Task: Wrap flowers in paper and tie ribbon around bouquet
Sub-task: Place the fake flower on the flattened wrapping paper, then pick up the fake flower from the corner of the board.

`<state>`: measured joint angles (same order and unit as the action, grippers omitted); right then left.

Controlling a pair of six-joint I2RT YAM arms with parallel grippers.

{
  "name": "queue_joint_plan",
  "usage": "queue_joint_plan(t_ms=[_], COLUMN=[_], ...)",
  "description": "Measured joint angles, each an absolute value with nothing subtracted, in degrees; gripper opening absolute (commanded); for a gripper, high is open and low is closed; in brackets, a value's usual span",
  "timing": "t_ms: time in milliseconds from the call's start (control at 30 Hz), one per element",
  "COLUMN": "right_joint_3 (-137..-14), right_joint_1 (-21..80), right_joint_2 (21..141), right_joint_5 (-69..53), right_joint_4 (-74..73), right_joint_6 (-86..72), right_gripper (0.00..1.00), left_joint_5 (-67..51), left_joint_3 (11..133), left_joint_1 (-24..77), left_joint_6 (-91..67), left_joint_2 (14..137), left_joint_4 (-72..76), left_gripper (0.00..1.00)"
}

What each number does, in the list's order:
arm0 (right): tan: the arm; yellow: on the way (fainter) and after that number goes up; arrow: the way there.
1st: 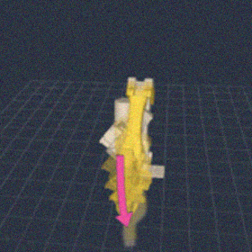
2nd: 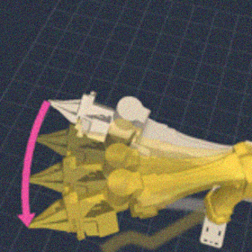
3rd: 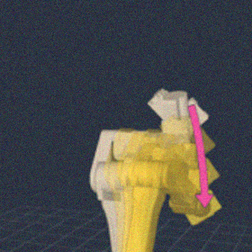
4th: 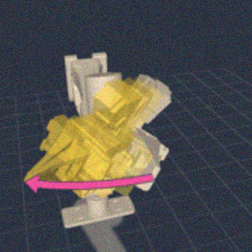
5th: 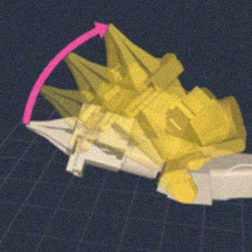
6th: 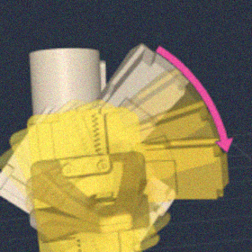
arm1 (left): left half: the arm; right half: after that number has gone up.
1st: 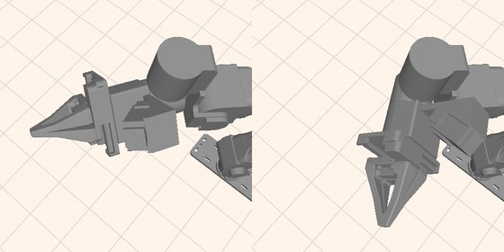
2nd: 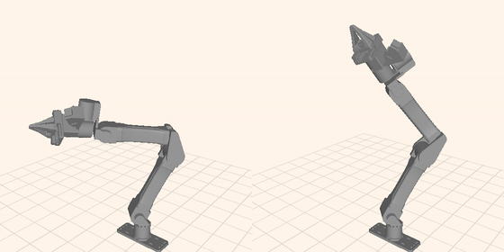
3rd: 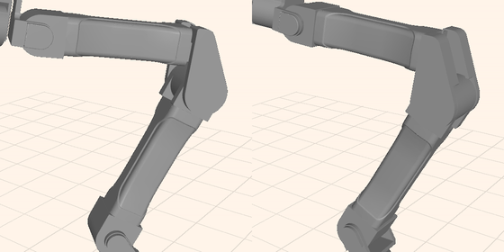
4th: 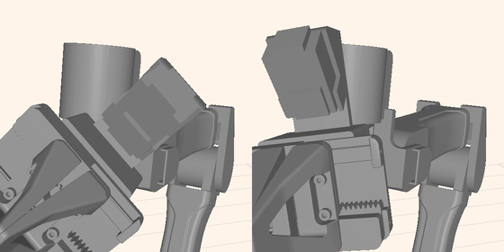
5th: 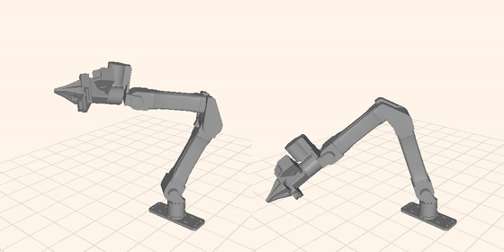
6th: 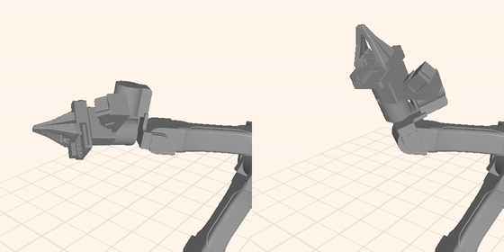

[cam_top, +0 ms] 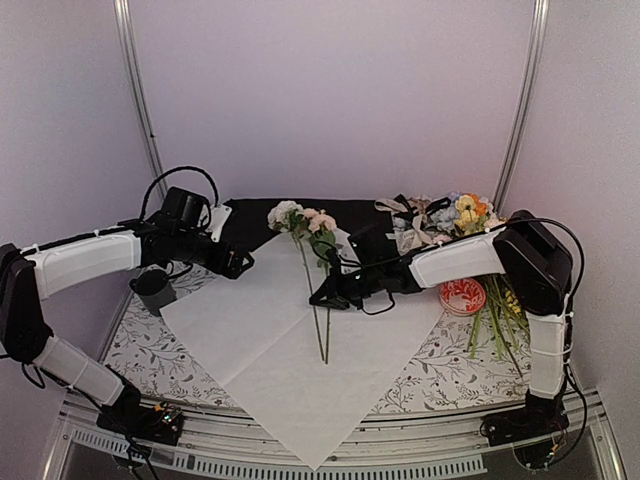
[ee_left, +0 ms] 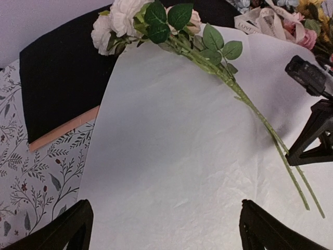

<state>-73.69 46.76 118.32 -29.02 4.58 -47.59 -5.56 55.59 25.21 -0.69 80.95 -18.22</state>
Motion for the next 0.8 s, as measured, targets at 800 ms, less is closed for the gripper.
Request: queue_joint_plan(t_ms=[800], right_joint_3=[-71.3], right_joint_1=[30.9], right_joint_2=[91.9], right_joint_5=[-11.5], right_joint_4=[-15.3], right_joint_6=[-38.2], right_gripper=[0.25], left_joint_5=[-5.4], left_joint_3=[55.6], left_joint_1=[25.2], left_joint_6=[-0.7], left_joint_2=[81.0], left_joint_4=[-18.3], left_gripper=[0.99])
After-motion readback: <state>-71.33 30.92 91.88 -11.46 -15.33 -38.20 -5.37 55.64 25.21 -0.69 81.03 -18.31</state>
